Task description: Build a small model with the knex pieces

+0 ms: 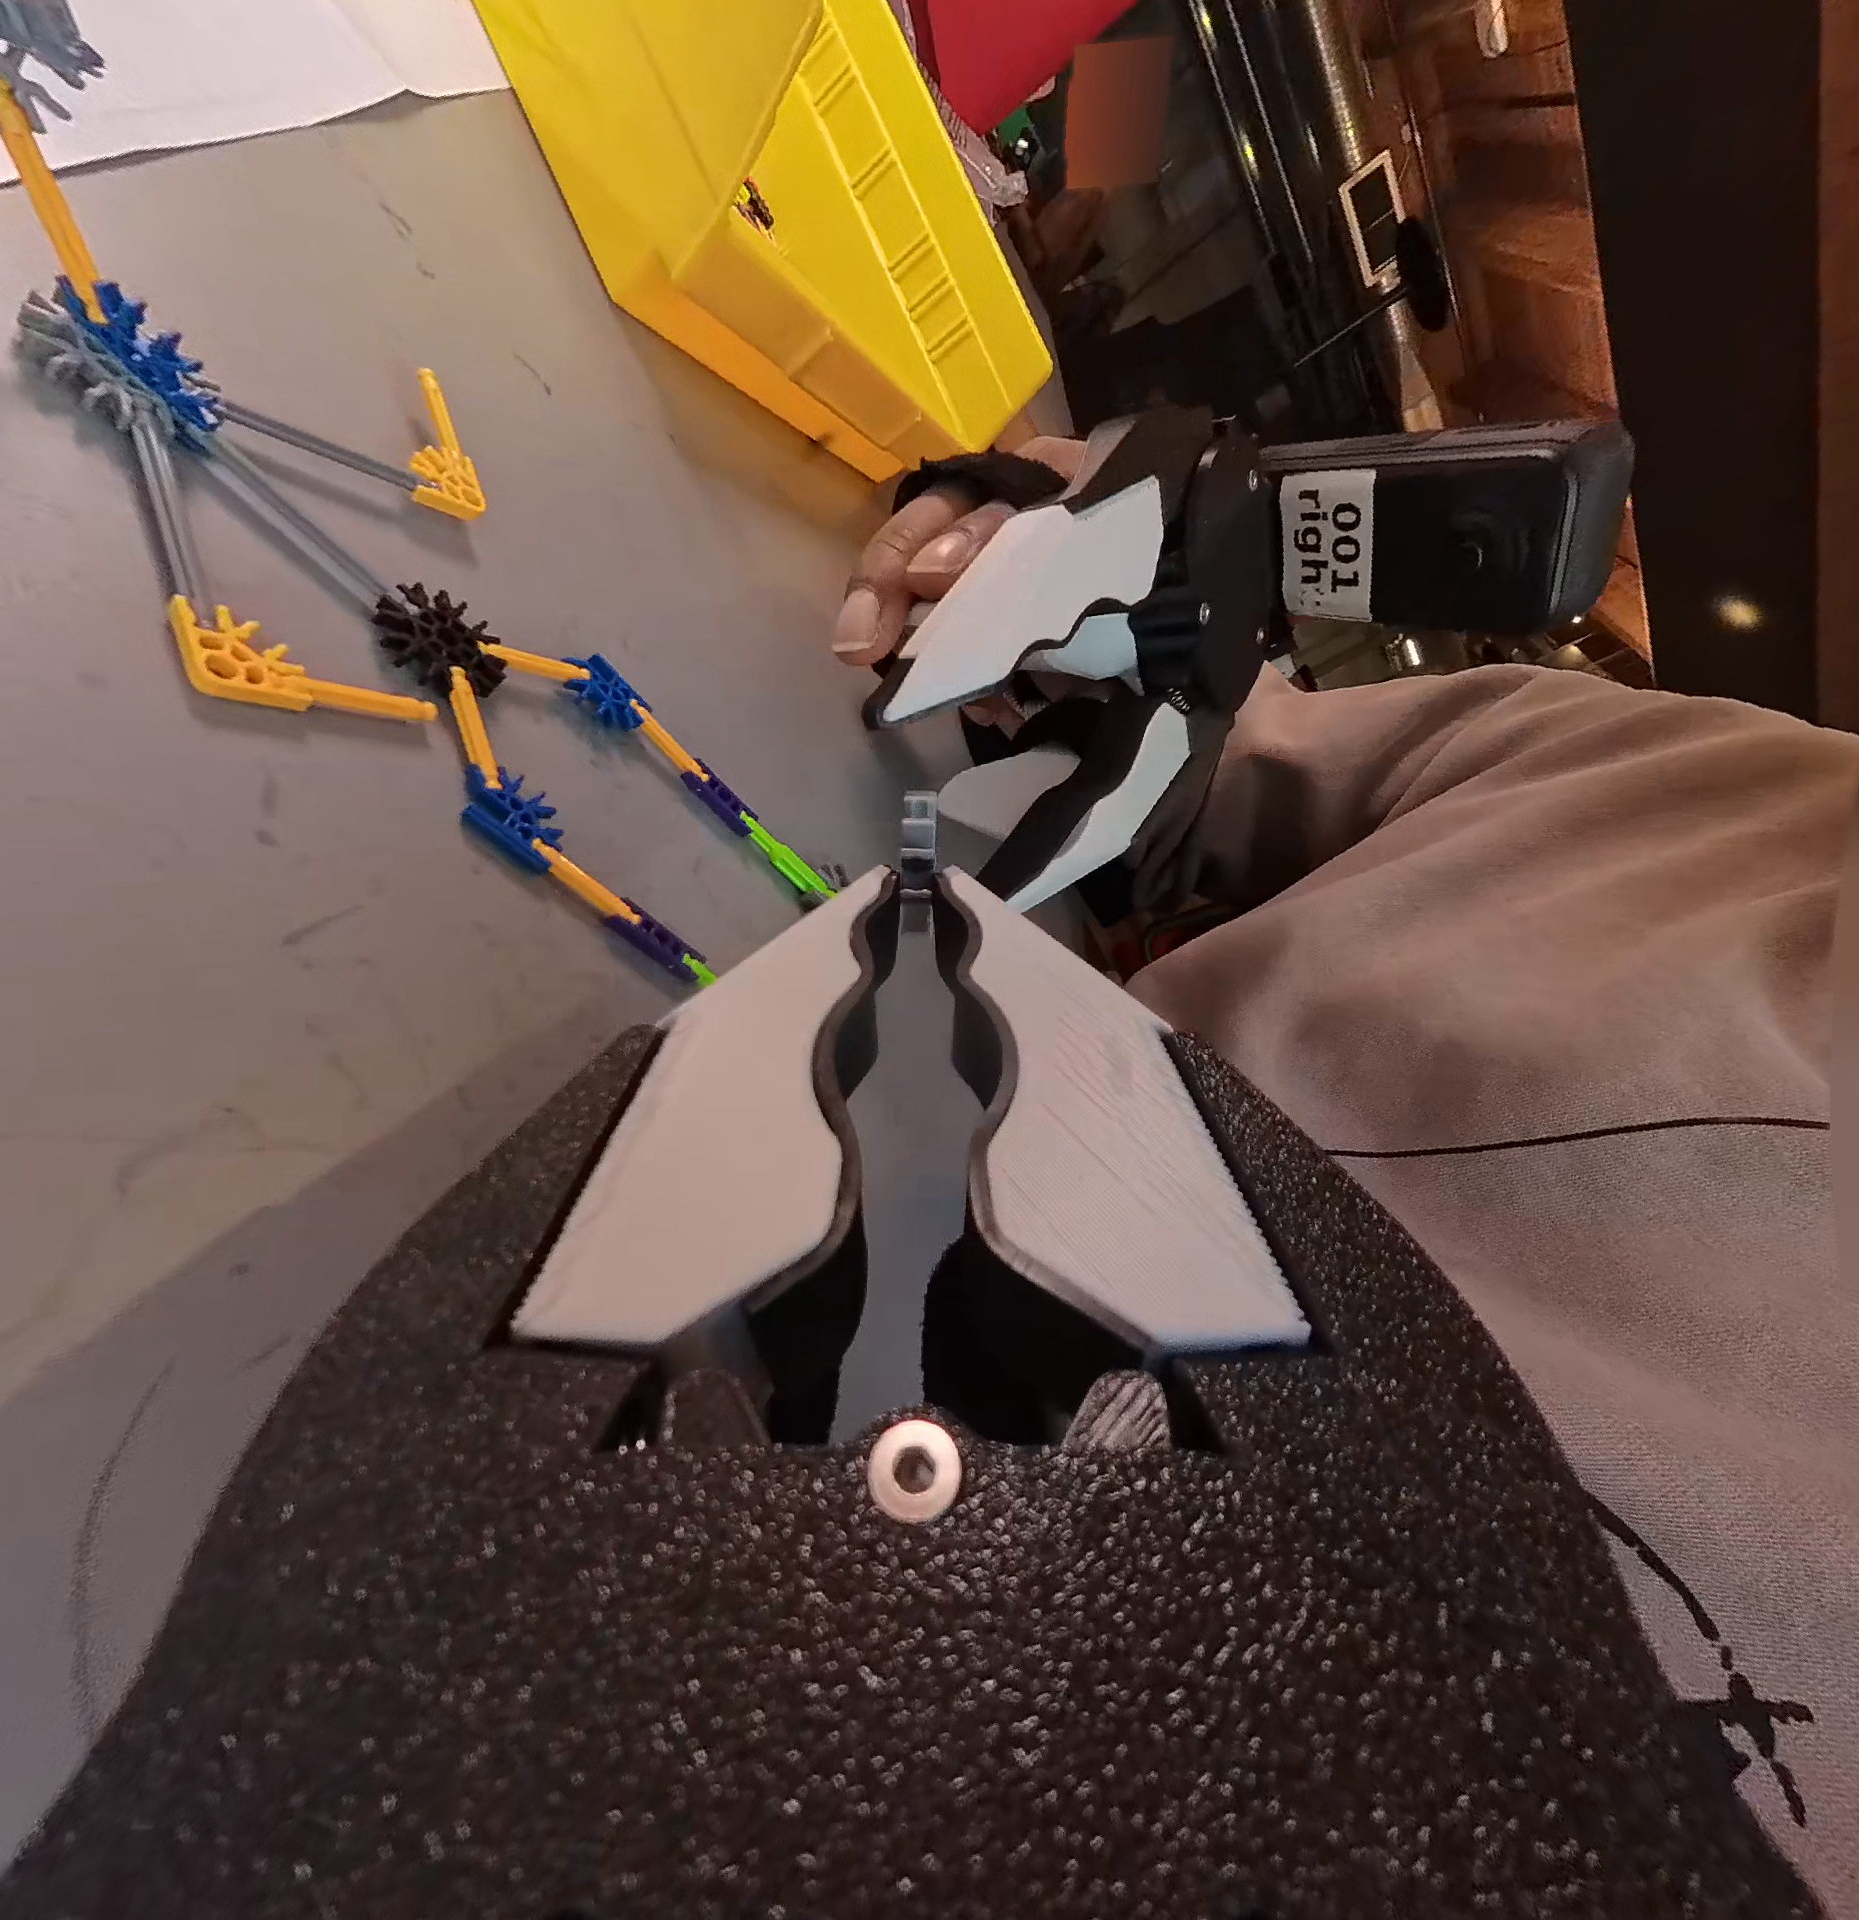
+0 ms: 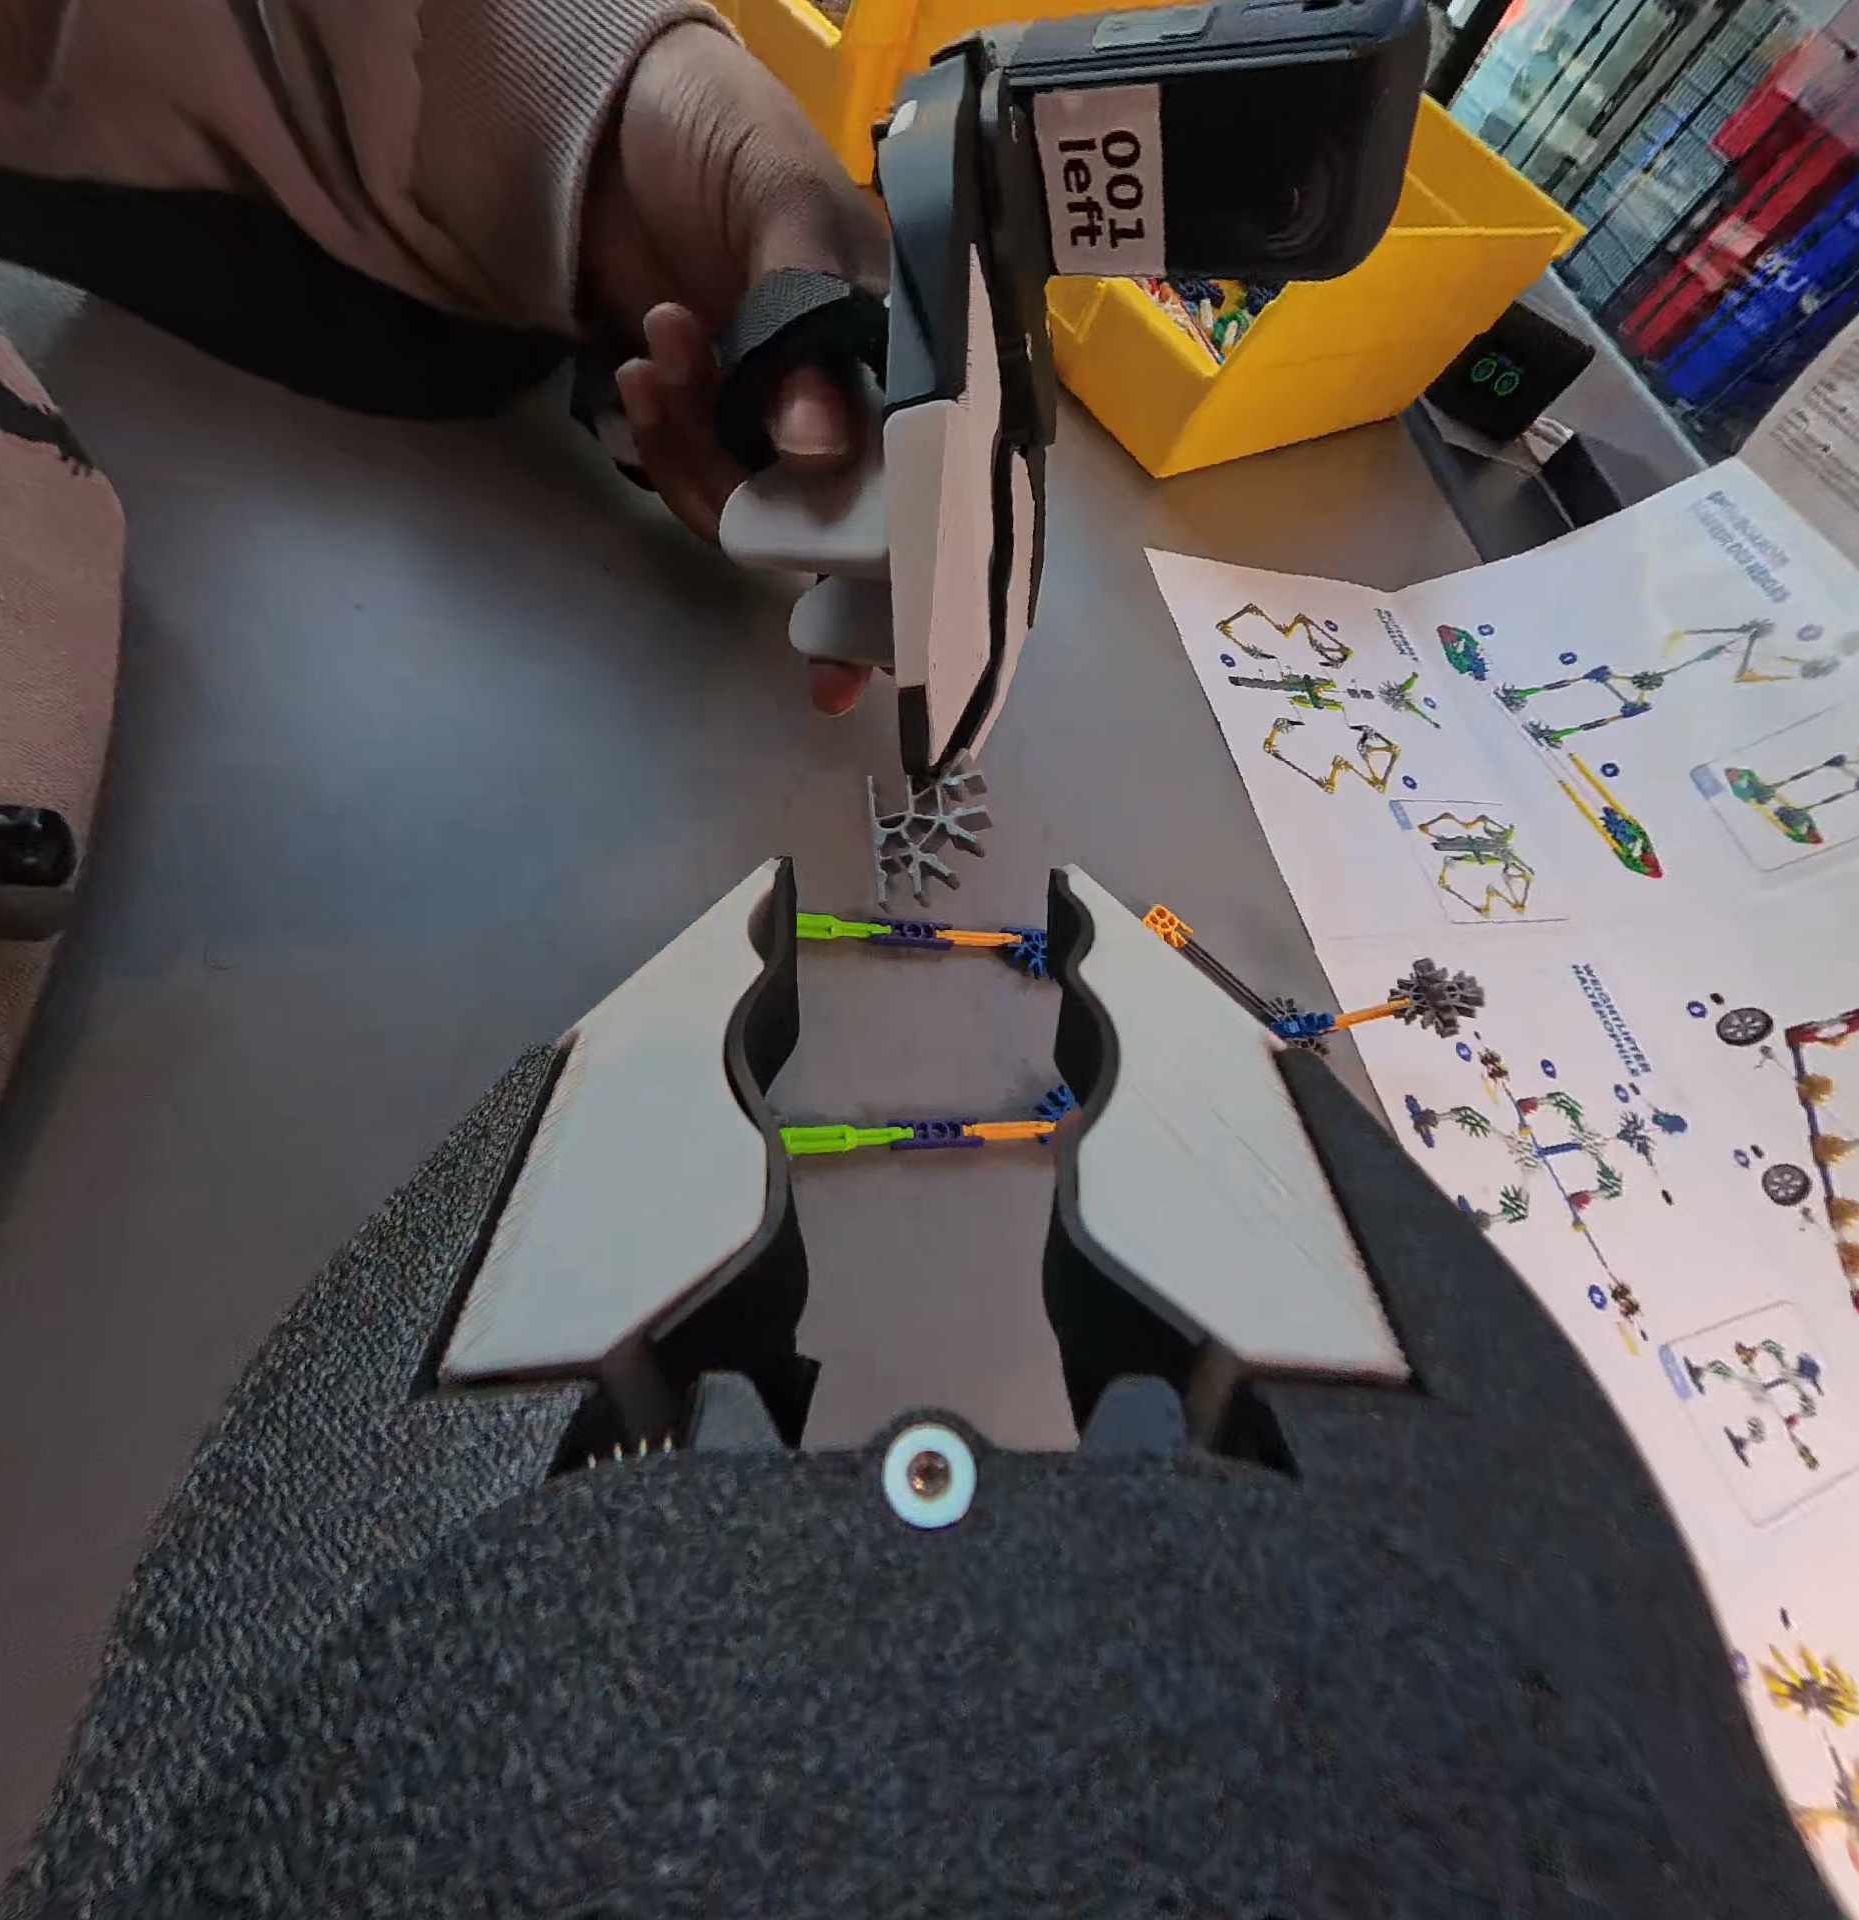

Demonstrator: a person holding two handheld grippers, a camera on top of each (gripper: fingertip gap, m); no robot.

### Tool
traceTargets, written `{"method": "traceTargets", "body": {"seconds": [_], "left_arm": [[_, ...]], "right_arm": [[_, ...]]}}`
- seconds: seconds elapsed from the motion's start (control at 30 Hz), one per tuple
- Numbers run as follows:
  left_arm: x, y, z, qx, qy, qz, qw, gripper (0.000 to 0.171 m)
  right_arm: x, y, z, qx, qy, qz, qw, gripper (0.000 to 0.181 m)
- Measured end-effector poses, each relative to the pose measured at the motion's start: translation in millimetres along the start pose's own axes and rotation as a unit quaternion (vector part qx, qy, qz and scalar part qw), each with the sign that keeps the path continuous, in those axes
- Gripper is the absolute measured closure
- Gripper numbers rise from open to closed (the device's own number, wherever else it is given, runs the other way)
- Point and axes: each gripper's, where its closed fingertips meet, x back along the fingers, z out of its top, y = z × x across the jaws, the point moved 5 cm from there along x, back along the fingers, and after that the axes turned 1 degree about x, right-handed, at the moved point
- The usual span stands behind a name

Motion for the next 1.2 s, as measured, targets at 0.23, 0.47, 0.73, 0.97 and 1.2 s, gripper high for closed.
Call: {"method": "traceTargets", "body": {"seconds": [0.23,0.47,0.73,0.97,1.2], "left_arm": [[-5,3,-3,0.000,-0.009,-0.010,1.000,0.166],[-2,4,-2,-0.039,-0.018,0.013,0.999,0.164],[9,19,-11,-0.318,-0.103,0.137,0.932,0.152],[-10,2,-41,-0.354,-0.211,0.170,0.895,0.146],[-16,-4,-48,-0.381,-0.239,0.197,0.871,0.150]], "right_arm": [[-3,-7,1,0.044,-0.011,-0.014,0.999,0.157],[-4,-7,1,-0.059,-0.009,0.034,0.998,0.161],[-20,-27,-9,-0.151,-0.088,0.121,0.977,0.161],[-24,-34,-15,-0.141,-0.129,0.125,0.974,0.161],[-26,-37,-17,-0.124,-0.142,0.125,0.974,0.160]]}}
